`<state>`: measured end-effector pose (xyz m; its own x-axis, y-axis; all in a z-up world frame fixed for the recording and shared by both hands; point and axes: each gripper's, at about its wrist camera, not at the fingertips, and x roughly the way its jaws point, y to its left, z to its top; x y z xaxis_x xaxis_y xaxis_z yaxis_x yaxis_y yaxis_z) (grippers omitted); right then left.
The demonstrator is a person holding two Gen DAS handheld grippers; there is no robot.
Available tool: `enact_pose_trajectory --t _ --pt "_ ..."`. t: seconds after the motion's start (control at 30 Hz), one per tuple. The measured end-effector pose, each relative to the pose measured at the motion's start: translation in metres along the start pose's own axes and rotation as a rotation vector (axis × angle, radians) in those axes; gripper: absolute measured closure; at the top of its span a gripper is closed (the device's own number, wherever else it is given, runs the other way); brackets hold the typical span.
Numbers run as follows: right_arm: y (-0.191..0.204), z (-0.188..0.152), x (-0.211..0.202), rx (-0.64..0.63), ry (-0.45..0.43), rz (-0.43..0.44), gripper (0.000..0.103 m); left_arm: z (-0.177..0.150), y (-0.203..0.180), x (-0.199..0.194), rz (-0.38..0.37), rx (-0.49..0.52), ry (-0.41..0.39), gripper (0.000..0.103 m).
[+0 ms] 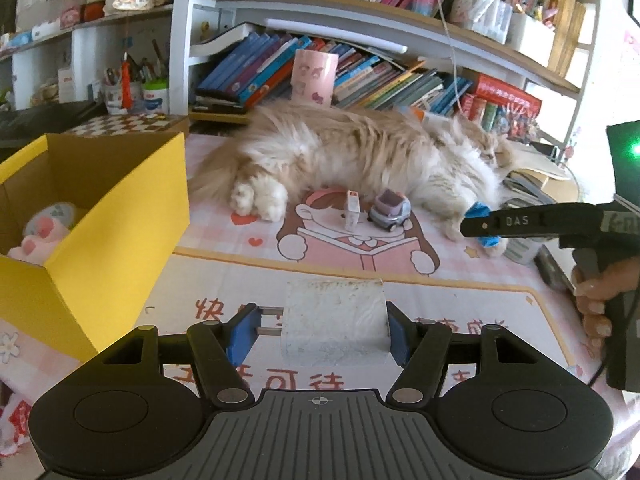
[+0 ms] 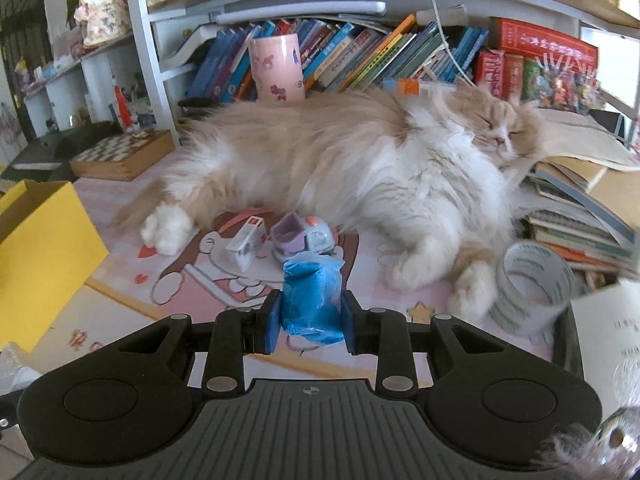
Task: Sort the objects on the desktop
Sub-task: 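Lift and carry the white block and blue block toward the yellow box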
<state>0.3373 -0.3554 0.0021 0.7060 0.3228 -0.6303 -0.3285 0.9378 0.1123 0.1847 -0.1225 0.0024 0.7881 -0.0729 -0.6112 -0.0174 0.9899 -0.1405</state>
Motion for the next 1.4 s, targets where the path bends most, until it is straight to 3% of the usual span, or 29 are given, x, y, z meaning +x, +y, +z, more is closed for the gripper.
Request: enact_pose_trajectory --t 0.27,0.7,1.4 --pt "0.028 -0.024 -0.04 0.033 -0.011 -0.009 0.076 -0.007 0.017 -0.023 -0.018 -0.009 -0.019 0.038" --pt "0.074 -0.067 -0.074 0.13 0.044 -0.018 0.076 -0.024 0.046 -0.055 -0.052 0.037 -0.017 0.038" --pt "0.177 -0.112 -0.101 0.053 0.095 0.041 0.076 -0.059 0.097 -0.103 -0.044 0.029 0.0 0.038"
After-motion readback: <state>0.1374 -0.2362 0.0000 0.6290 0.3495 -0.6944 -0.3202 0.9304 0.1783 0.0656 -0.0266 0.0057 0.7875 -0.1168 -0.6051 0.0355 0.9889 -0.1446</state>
